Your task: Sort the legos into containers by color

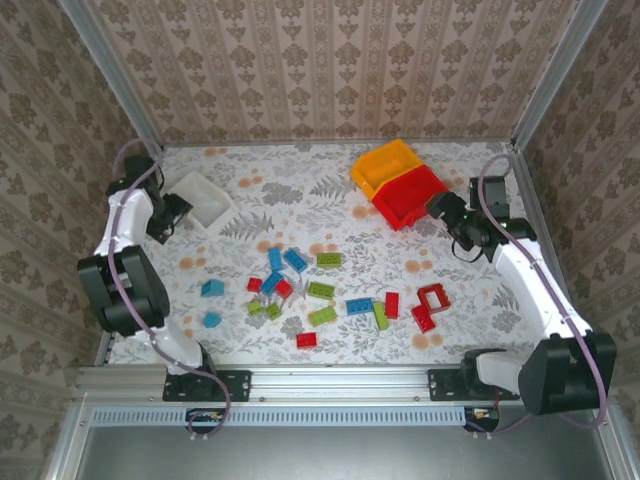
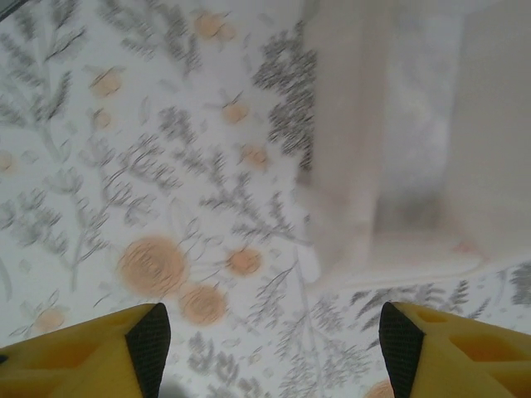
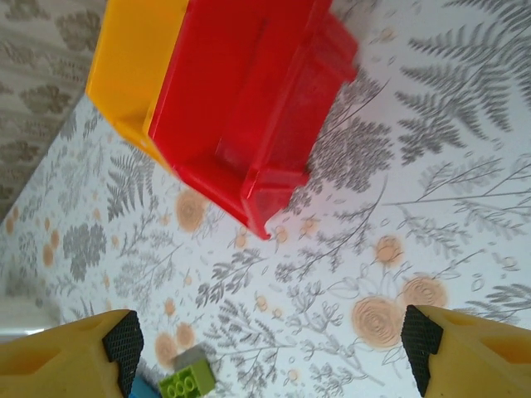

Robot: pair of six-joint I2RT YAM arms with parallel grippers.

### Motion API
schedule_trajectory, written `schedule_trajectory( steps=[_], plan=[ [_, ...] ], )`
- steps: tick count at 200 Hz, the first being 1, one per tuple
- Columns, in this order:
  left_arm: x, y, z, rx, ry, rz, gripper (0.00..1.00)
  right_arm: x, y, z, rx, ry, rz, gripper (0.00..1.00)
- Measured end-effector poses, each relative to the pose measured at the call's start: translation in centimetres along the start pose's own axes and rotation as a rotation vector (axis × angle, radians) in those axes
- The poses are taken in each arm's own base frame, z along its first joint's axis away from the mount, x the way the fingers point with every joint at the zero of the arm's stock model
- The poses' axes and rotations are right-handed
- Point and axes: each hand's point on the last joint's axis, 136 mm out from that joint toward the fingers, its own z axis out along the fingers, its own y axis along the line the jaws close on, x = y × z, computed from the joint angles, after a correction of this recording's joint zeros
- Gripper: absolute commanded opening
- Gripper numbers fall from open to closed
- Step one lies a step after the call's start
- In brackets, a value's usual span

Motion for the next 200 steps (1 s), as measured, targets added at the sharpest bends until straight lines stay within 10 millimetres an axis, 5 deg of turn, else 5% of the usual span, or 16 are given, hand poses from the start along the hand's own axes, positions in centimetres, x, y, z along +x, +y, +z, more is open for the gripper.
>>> schedule_trajectory(
  steps=[59,111,200],
  plan=[
    [-3.6,-3.4,4.0,0.033,0.049,0.043,0.53,1.4,0.5,1.3,0.012,0.099,-0.025,0.82],
    [-2.7,-2.3,6.7,-0.031,0.129,0.07,0.46,0.9,0.9,2.3,0.028,0.116,-0.028,0.81],
    [-1.6,-3.7,7.5,-0.057,0.142,0.223,0.14,-0.1,0.3,5.1,0.114,0.129,-0.015,0.71]
  ],
)
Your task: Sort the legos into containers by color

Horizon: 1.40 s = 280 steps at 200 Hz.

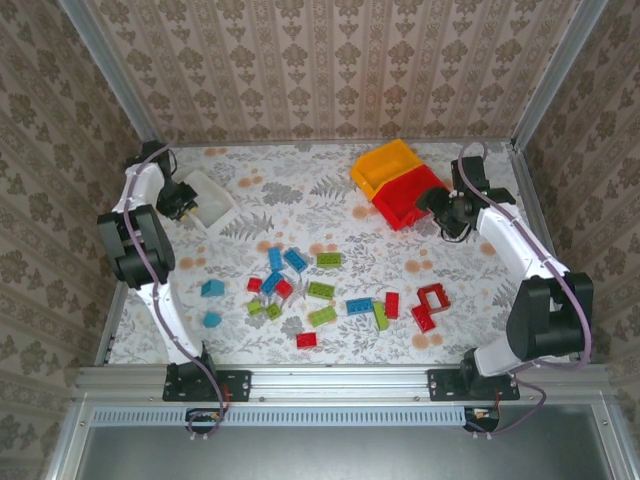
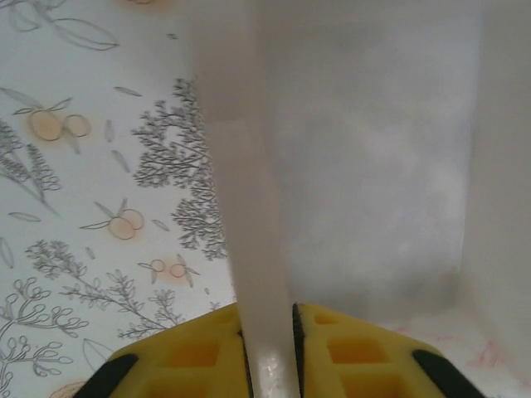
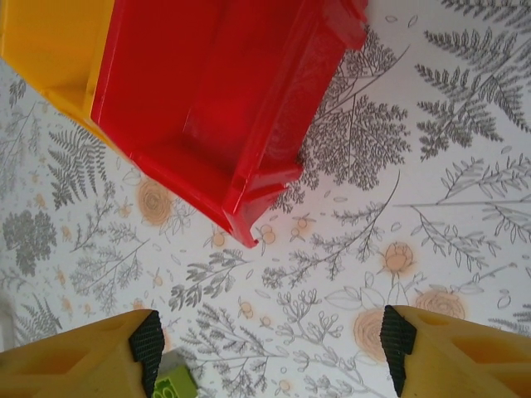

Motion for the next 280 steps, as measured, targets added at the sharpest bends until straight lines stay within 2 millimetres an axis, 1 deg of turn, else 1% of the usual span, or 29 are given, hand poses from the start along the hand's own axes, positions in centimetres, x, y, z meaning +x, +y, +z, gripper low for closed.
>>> schedule_trajectory(
  steps=[19,46,64,112,129,141,152,159,178,190,203,217,231,261,280],
  plan=[
    [0.8,-1.3,0.1,0.004,0.008,0.057,0.1,-0.5,0.1,0.8,0.015,-0.003,0.013,0.7],
    [2.0,-3.5,0.1,0.015,0.015,0.136,0.07,-1.5,0.2,2.4,0.044,-0.01,0.035,0.66],
    [2.8,-5.5,0.0,0.029,0.013,0.194,0.06,-2.3,0.3,3.8,0.072,-0.01,0.041,0.64],
    [5.7,-11.2,-0.2,0.077,0.015,0.34,0.05,-4.2,0.6,7.5,0.138,0.002,0.033,0.54],
    [6.6,-13.0,0.1,0.095,0.02,0.38,0.05,-4.3,0.2,8.7,0.165,0.016,0.032,0.51],
    [7.2,-14.0,0.2,0.104,0.024,0.4,0.05,-4.1,-0.2,9.5,0.186,0.033,0.032,0.48],
    [7.8,-14.7,0.3,0.11,0.031,0.416,0.05,-3.8,-0.6,10.1,0.202,0.047,0.032,0.45],
    [8.1,-15.1,0.3,0.116,0.033,0.425,0.05,-3.6,-0.9,10.4,0.212,0.056,0.032,0.4],
    [8.6,-16.4,0.3,0.133,0.033,0.448,0.05,-3.4,-1.3,10.7,0.232,0.069,0.015,0.25],
    [8.9,-17.2,0.3,0.142,0.032,0.462,0.05,-3.6,-1.6,10.6,0.25,0.062,0.001,0.16],
    [9.4,-17.9,0.3,0.151,0.034,0.477,0.05,-4.1,-1.4,10.2,0.257,0.05,-0.039,0.09],
    [10.1,-18.5,0.3,0.158,0.039,0.492,0.05,-4.2,-1.6,9.8,0.279,0.059,-0.091,0.05],
    [10.7,-19.2,0.3,0.169,0.045,0.508,0.04,-4.6,-1.3,9.5,0.286,0.05,-0.156,0.04],
    [12.0,-20.6,0.4,0.186,0.054,0.545,0.04,-5.6,0.1,8.9,0.268,0.039,-0.31,0.02],
    [12.7,-21.3,0.3,0.191,0.057,0.576,0.03,-6.0,0.8,8.9,0.254,0.039,-0.413,0.01]
  ],
)
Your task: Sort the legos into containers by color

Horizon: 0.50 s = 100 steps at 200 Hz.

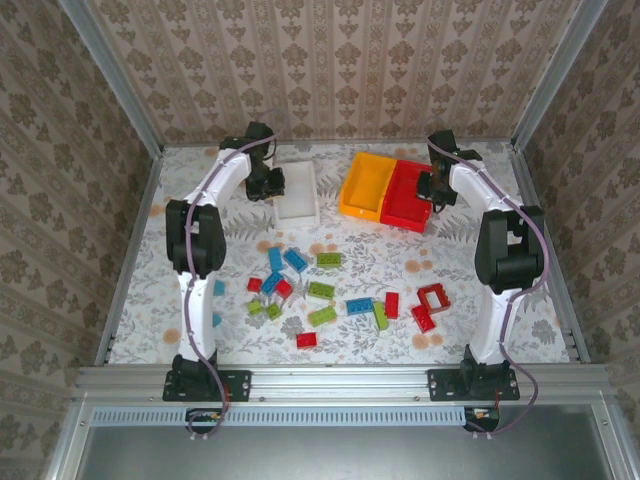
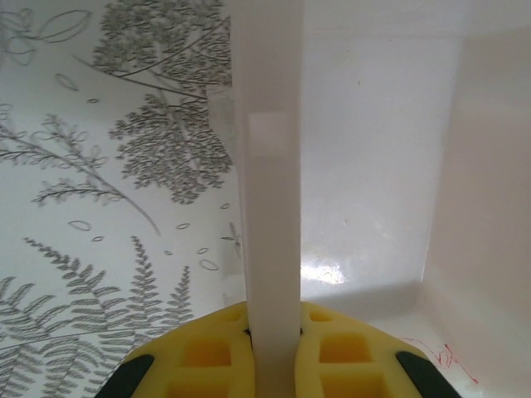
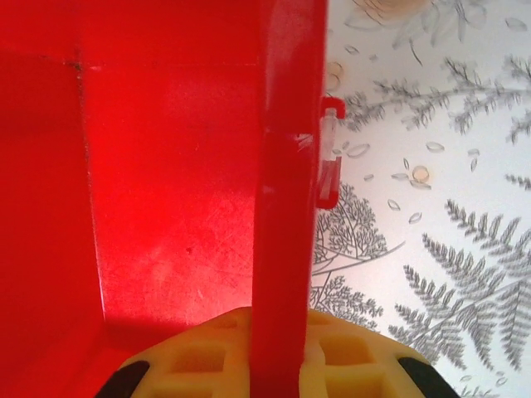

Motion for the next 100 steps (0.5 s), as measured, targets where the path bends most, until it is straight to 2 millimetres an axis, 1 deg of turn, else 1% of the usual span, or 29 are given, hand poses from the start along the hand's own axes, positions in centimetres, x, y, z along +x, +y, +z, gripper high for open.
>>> schedule_trajectory(
  steps=[30,63,100],
  plan=[
    [0.5,-1.0,0.4,0.0,0.018,0.049,0.03,-0.5,1.2,0.5,-0.043,0.005,-0.129,0.0],
    [1.4,-1.1,0.8,-0.008,0.049,0.071,0.03,-0.6,2.8,1.4,-0.117,0.041,-0.228,0.0],
    [1.5,-1.0,0.9,-0.012,0.056,0.073,0.03,0.0,3.7,2.4,-0.156,0.093,-0.275,0.0]
  ],
)
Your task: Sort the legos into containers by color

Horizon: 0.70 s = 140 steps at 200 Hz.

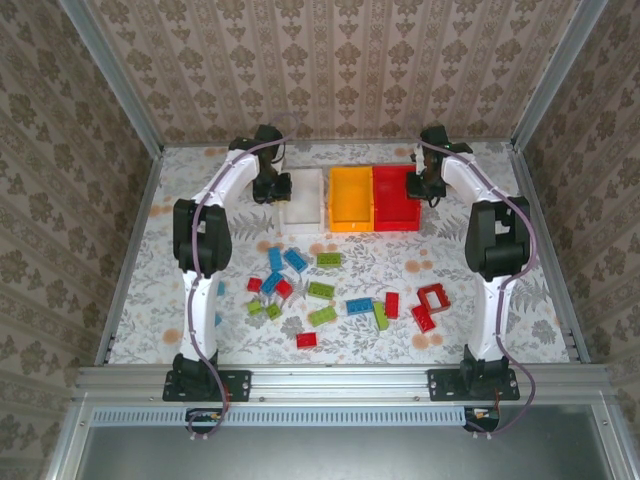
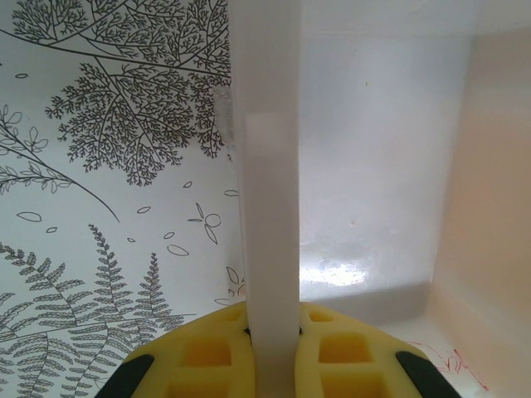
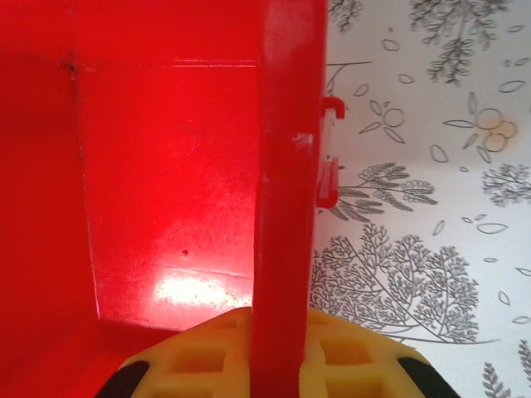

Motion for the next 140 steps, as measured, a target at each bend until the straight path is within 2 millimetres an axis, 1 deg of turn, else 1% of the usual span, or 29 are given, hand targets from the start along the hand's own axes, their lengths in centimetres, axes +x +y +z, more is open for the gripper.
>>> schedule_trajectory(
  steps=[18,33,76,93,104,116,125,140],
  plan=[
    [-0.01,0.04,0.0,-0.002,-0.001,0.0,0.03,0.04,0.16,0.32,-0.011,0.013,-0.011,0.01],
    [-0.02,0.04,0.02,-0.002,-0.001,0.0,0.04,0.25,0.31,0.37,-0.019,0.025,-0.012,0.07],
    [0.08,-0.23,0.04,0.0,0.0,0.005,0.08,0.49,0.42,0.19,-0.025,0.04,-0.013,0.12],
    [0.19,-0.52,0.08,0.002,0.002,0.011,0.11,0.51,0.43,0.08,-0.024,0.043,-0.01,0.16],
    [0.23,-0.6,0.09,0.002,0.003,0.013,0.16,0.44,0.43,-0.05,-0.023,0.042,-0.008,0.19],
    [0.32,-0.59,0.1,0.0,0.006,0.01,0.22,0.25,0.42,-0.17,-0.021,0.036,-0.005,0.25],
    [0.35,-0.58,0.11,-0.003,0.006,0.012,0.28,0.05,0.38,-0.29,-0.017,0.03,0.002,0.3],
    [0.36,-0.46,0.09,-0.01,0.006,0.005,0.36,-0.3,0.34,-0.51,-0.013,0.02,0.009,0.36]
  ],
)
